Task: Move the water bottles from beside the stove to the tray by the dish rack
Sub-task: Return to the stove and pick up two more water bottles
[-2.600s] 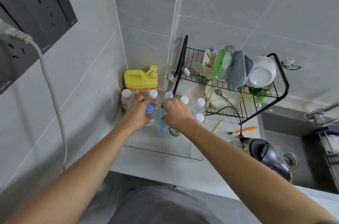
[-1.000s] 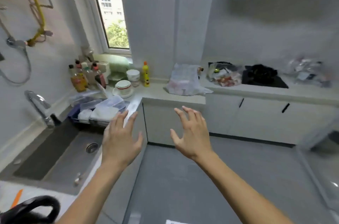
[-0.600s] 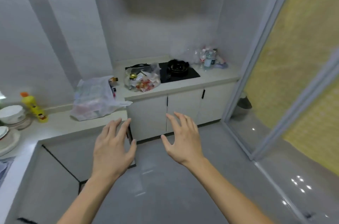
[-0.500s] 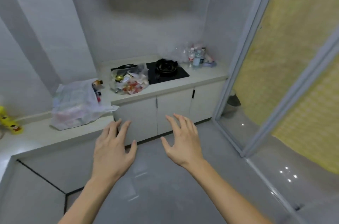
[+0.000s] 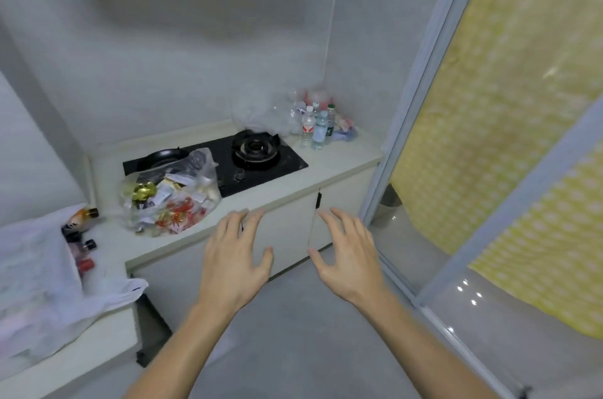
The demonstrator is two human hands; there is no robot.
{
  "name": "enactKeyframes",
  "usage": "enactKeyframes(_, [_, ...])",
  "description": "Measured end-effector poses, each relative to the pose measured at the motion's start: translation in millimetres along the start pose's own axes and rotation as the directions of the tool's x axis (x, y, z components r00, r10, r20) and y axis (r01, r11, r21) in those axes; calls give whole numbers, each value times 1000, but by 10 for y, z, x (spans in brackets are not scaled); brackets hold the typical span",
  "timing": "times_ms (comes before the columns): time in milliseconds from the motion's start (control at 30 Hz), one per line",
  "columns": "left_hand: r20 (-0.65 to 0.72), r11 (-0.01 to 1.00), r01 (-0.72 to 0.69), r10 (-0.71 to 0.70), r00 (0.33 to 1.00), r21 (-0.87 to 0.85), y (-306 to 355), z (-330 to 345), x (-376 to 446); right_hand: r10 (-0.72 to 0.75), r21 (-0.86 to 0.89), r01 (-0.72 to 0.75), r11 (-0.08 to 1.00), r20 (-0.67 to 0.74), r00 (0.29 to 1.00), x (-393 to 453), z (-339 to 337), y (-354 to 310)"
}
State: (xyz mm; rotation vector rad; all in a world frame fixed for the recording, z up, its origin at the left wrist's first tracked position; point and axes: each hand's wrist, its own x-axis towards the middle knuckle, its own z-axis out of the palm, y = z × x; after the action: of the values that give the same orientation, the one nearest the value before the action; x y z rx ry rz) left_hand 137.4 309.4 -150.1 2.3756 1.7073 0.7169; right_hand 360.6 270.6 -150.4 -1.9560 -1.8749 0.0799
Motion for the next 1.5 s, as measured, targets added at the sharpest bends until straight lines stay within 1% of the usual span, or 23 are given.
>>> enactKeyframes(100, [-2,999,-38,38,999,-7,0,185,595,43,10,-43,999,-14,999,447,76,168])
enactKeyframes(200, [18,997,-83,83,996,-2,12,439,1139,47,15,-47,999,-22,999,919,170,415])
enactKeyframes(400, [48,994,-102,100,994,46,79,1109,2290,90,42,-88,995,-34,995,1985,432,1199])
enactKeyframes(567, [87,992,-69,60,994,110,131,1561,3329,116,82,-121,989,70,991,2981,631,1868])
enactKeyframes(700, [84,987,-34,21,996,159,156,1889,4063,87,88,-99,991,126,988,3752,781,2299])
enactKeyframes(900, [168,985,5,-34,985,170,46,2420,5001,118,100,-145,984,231,966,4866,1140,2720])
enactKeyframes(1033, [215,994,51,-72,974,101,-154,2835,5769,191,113,-236,965,311,931,5704,1473,2928])
enactKeyframes(1100, [261,996,92,-95,961,21,-294,3087,6176,223,147,-287,947,343,912,6113,1641,2994])
enactKeyframes(1167, [325,982,169,-135,936,-79,-447,3326,6531,244,188,-327,926,364,899,6440,1808,3031])
enactKeyframes(1267, [436,940,281,-174,883,-193,-645,3646,6978,223,204,-309,929,357,907,6834,2018,3048])
enactKeyframes(1333, [489,903,335,-173,855,-268,-703,3839,7189,206,190,-298,935,393,896,7025,2111,3045])
enactKeyframes(1400, [510,859,375,-162,845,-348,-727,4005,7332,242,196,-345,918,414,878,7146,2218,3051])
enactKeyframes(1500, [477,822,397,-179,860,-408,-739,4198,7456,283,214,-386,897,394,875,7219,2407,3081])
